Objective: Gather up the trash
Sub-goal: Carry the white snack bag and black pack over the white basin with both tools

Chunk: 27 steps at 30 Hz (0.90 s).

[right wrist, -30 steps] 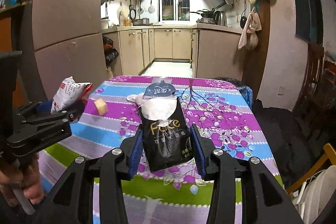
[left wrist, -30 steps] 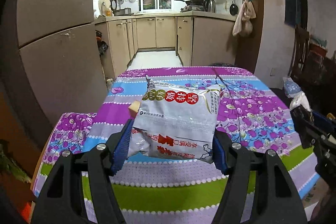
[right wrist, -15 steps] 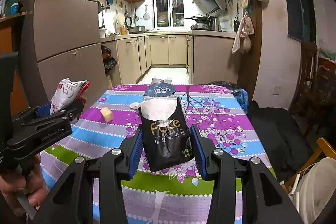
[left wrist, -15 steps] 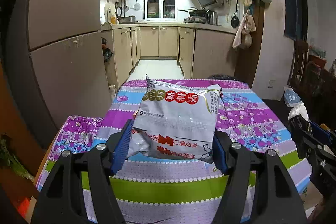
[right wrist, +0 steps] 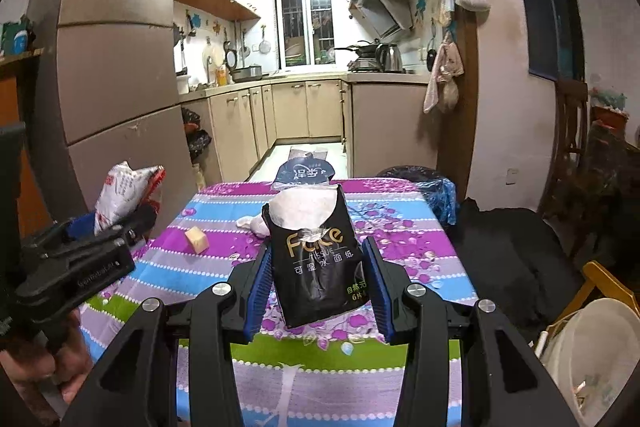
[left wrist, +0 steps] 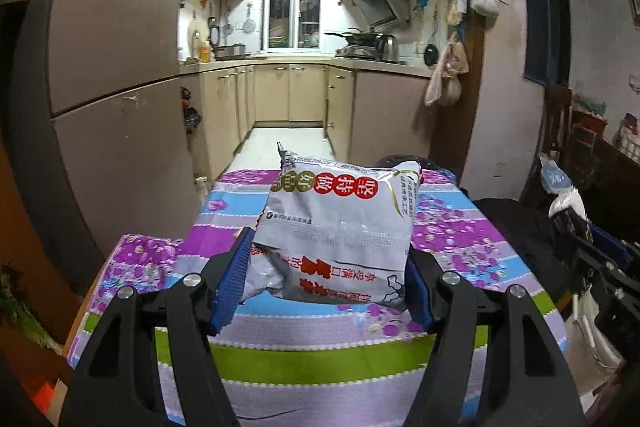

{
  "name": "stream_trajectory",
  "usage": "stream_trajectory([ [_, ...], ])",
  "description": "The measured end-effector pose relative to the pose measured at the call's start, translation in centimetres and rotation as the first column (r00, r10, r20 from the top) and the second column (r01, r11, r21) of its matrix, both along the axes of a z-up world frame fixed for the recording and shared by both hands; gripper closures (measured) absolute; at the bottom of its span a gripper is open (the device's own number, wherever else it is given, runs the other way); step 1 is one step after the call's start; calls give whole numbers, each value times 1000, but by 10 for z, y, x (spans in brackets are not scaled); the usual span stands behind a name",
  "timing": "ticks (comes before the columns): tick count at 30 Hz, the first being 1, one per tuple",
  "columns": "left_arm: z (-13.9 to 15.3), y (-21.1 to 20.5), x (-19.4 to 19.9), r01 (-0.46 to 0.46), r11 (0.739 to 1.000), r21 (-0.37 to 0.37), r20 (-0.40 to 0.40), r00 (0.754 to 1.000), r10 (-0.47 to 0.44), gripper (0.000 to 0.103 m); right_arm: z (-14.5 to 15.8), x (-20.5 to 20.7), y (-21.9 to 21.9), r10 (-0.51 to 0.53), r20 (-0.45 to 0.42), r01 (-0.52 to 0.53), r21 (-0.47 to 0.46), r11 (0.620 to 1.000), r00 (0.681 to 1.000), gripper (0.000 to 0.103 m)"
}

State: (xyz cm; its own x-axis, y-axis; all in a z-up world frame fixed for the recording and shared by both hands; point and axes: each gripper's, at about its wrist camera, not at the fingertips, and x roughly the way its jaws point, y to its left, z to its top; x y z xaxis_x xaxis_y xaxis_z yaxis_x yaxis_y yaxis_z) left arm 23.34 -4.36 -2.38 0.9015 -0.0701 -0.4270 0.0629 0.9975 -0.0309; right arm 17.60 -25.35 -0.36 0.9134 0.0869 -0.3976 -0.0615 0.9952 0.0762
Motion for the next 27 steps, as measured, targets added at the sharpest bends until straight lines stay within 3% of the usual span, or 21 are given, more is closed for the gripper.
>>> stream_trajectory([
  [8, 10, -59, -5, 130, 992, 7, 8, 992, -130, 39, 20, -34, -58, -115, 16, 114, 18, 993, 993, 58],
  [15, 20, -131, -14, 268, 963, 16, 17, 963, -268, 39, 26, -70, -132, -255, 14, 254, 33, 967, 967, 59],
  [22, 18, -205, -24, 404, 915, 16, -3, 915, -404, 39, 25, -111, -218, -402, -7, 402, 31, 915, 916, 58],
  [27, 9, -264, -34, 519, 855, 28, -42, 855, -517, 39, 17, -145, -286, -504, -49, 505, 33, 862, 863, 58],
])
